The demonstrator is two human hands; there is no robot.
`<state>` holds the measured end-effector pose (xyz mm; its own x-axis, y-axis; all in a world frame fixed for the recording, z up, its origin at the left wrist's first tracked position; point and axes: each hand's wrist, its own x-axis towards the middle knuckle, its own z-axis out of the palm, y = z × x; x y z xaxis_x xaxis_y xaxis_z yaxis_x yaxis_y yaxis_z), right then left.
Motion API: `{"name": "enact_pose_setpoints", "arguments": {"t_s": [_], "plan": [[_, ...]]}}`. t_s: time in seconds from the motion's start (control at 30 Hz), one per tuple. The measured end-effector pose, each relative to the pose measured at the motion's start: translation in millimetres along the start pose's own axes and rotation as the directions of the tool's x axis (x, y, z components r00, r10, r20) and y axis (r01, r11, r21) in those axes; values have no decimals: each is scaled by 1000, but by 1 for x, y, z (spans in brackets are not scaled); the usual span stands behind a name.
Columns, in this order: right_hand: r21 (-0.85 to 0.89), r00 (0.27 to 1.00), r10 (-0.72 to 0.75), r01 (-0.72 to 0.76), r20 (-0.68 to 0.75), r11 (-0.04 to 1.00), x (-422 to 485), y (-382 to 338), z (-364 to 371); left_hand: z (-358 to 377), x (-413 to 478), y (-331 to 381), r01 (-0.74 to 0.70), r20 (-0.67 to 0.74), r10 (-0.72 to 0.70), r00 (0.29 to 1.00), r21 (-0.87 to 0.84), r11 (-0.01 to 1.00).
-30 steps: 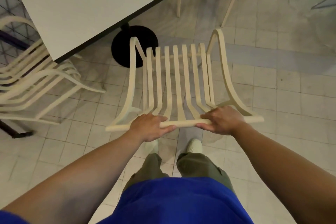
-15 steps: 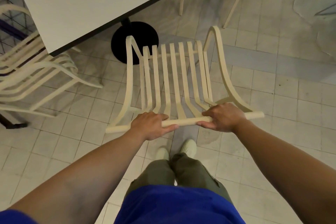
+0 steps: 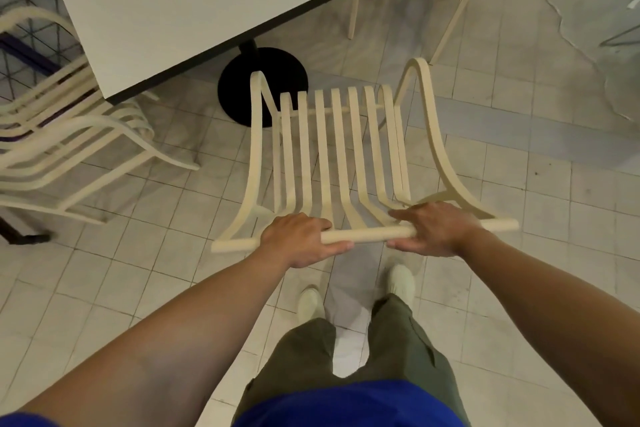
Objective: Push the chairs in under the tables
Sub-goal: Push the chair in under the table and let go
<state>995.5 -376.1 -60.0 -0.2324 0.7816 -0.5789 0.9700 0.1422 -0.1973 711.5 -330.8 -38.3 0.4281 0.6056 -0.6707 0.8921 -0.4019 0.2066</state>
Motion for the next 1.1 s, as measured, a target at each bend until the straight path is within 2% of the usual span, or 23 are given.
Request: {"name": "enact_pose_setpoints", "arguments": {"t_s": [0.1,0.27,0.37,0.57,0.87,1.1], "plan": [[-22,997,-37,38,63,999,3,2,-3,-4,1,2,19,35,-17,999,-53,998],[103,986,-33,16,166,995,5,2,-12,-9,-2,8,59,81,-50,995,-114,992],[112,978,-79,58,195,992,6,3,-17,-11,-1,10,88,109,-75,991,-123,989],[66,974,-115,104,197,992,7,12,-23,-8,-2,22,135,132,-117,984,-130,982],[-12,959,-164,171,231,985,8,42,-33,8,-6,59,235,100,-217,971,-239,942],[-75,935,-222,251,277,965,14,60,-50,15,-4,85,281,68,-273,960,-255,925]]}}
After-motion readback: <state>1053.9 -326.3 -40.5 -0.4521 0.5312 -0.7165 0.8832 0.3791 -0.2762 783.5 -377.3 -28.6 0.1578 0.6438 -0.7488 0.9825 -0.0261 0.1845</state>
